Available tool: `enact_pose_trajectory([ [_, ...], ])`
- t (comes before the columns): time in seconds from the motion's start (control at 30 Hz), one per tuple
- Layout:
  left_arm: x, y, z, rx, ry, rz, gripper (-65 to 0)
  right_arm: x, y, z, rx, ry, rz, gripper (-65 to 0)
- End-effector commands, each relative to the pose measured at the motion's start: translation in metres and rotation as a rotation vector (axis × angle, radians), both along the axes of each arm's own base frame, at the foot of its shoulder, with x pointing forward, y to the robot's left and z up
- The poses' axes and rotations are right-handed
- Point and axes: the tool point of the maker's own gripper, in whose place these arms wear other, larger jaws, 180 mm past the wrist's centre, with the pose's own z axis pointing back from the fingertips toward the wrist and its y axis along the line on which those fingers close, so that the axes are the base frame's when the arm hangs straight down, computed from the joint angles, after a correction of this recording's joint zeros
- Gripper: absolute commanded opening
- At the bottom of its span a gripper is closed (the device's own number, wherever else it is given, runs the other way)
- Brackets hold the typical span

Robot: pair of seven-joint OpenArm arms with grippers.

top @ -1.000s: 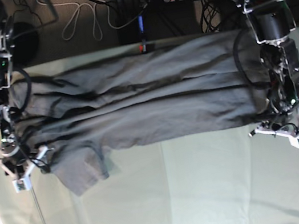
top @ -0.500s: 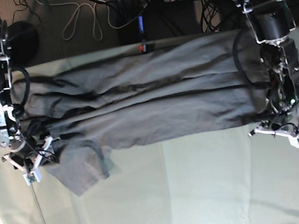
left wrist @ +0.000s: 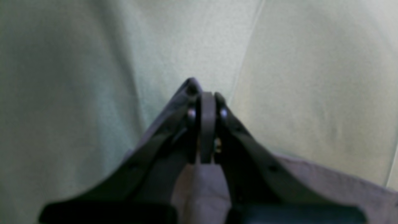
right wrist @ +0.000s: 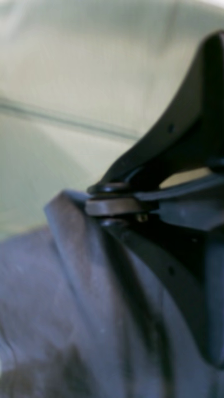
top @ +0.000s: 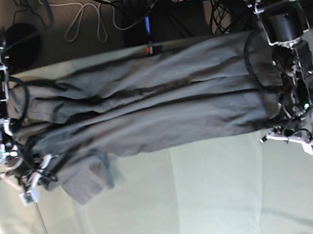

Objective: Layout the t-shirt on the table in an organized manner, then fold the t-shirt properly
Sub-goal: 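Lift the hem side and fold it over onto the collar edge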

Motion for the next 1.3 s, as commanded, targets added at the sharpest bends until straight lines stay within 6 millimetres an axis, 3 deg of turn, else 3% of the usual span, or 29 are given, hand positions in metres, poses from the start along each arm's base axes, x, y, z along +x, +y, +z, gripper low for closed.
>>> enact_pose_trajectory([
  [0.0, 0.018, 0.007, 0.030, 0.028, -0.089, 0.002, -65.0, 0.017, -0.011, 0.032, -0.007, -0.100, -0.007, -65.0],
  [0.07, 0.021, 0.007, 0.038, 0.035, -0.112, 0.000, -65.0, 0.020, -0.020, 0.051, -0.001, -0.161, -0.041, -65.0],
  [0.17, 0.026, 0.007, 0.049, 0.041, -0.138, 0.000, -65.0, 0.028, -0.017, 0.076, 0.017, -0.239, -0.059, -65.0],
  [0.6, 0.043, 0.008, 0.081, 0.055, -0.220, 0.000, -65.0, 0.057, -0.006, 0.116, 0.054, -0.347, -0.066, -65.0],
  [0.77, 0.047, 0.008, 0.091, 0.061, -0.247, 0.000, -65.0, 0.060, 0.000, 0.118, 0.065, -0.356, -0.062, -65.0],
  [0.93, 0.045, 0.032, 0.108, 0.044, -0.291, 0.075, -65.0, 0.058, 0.000, 0.116, 0.065, -0.352, -0.062, -65.0],
  [1.2, 0.043, 0.035, 0.106, 0.044, -0.287, 0.081, -65.0, 0.053, 0.000, 0.110, 0.066, -0.340, -0.062, -65.0],
  [1.27, 0.042, 0.035, 0.104, 0.044, -0.284, 0.081, -65.0, 0.044, 0.000, 0.097, 0.064, -0.314, -0.062, -65.0],
])
